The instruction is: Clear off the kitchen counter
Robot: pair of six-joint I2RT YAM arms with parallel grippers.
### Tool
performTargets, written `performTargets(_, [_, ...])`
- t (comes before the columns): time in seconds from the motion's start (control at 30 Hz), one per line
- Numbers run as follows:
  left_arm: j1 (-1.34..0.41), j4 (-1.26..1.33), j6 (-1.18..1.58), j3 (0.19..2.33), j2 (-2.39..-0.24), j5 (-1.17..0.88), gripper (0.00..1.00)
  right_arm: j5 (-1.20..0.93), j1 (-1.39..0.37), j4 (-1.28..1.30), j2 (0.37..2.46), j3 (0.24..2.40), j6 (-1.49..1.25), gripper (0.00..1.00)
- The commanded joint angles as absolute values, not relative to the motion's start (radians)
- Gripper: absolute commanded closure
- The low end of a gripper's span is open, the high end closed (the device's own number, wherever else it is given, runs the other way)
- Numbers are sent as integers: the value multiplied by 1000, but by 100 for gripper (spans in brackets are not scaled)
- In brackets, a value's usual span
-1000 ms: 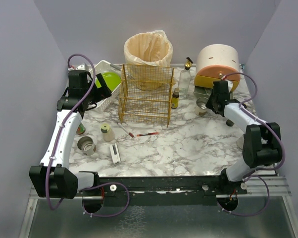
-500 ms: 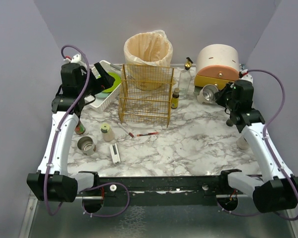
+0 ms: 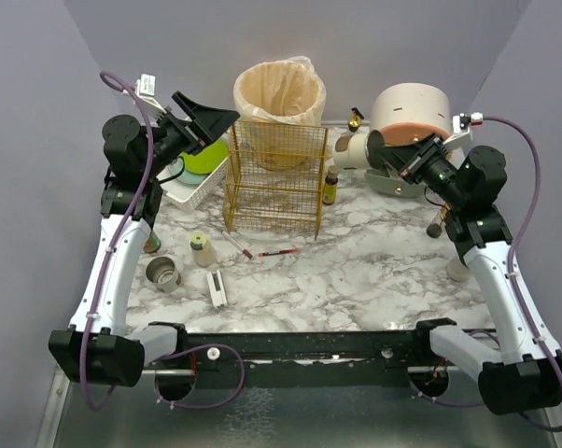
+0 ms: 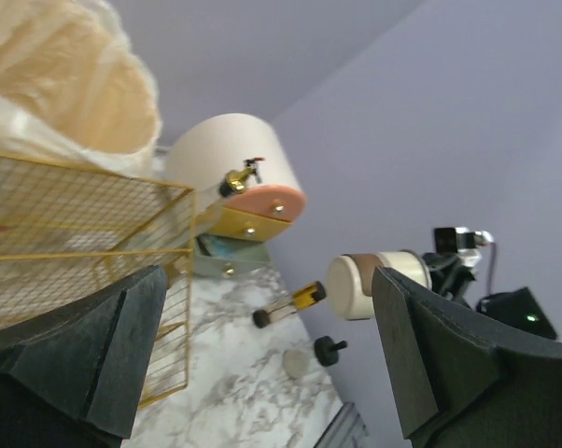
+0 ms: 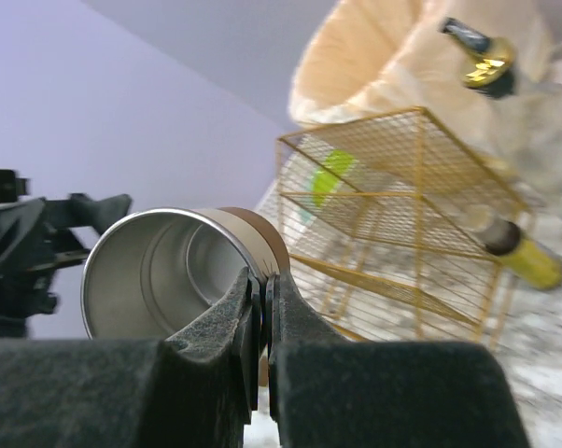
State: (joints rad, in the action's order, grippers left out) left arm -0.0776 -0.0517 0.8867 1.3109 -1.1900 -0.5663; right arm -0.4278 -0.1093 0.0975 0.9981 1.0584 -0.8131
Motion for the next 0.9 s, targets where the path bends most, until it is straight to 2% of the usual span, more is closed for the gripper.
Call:
performTargets(0.0, [-137, 248, 1094, 1251, -1173, -649, 1, -597, -119, -178, 1057, 1084, -1028, 100])
performTargets(0.33, [-383, 427, 1145, 1229, -1236, -542, 1, -631, -189, -453, 1186, 1104, -1237, 100])
performTargets(0.53, [-445, 517, 1185, 1221, -1286, -541, 1, -662, -210, -597, 1227, 1109, -1346, 100])
performTargets(0.87, [-497, 579, 1209, 1233, -1339, -546, 1, -684, -225, -640, 1253, 1127, -1384, 100])
